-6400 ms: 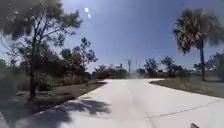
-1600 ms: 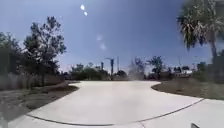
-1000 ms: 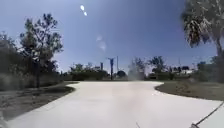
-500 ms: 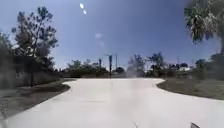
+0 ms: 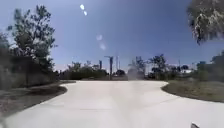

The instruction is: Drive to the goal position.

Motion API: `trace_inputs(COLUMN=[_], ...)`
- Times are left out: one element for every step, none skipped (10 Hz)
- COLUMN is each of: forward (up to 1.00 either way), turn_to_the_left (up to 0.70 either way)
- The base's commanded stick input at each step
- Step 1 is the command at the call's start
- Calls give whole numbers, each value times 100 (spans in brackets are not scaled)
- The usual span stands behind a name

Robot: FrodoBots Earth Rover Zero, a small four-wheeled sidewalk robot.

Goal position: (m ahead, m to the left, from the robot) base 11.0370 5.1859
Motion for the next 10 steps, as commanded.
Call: trace_inputs(forward=[70,70,70,70,70,70,70,70,70,70], turn_to_the_left=[0,0,3,14,14,14,14,14,14,14])
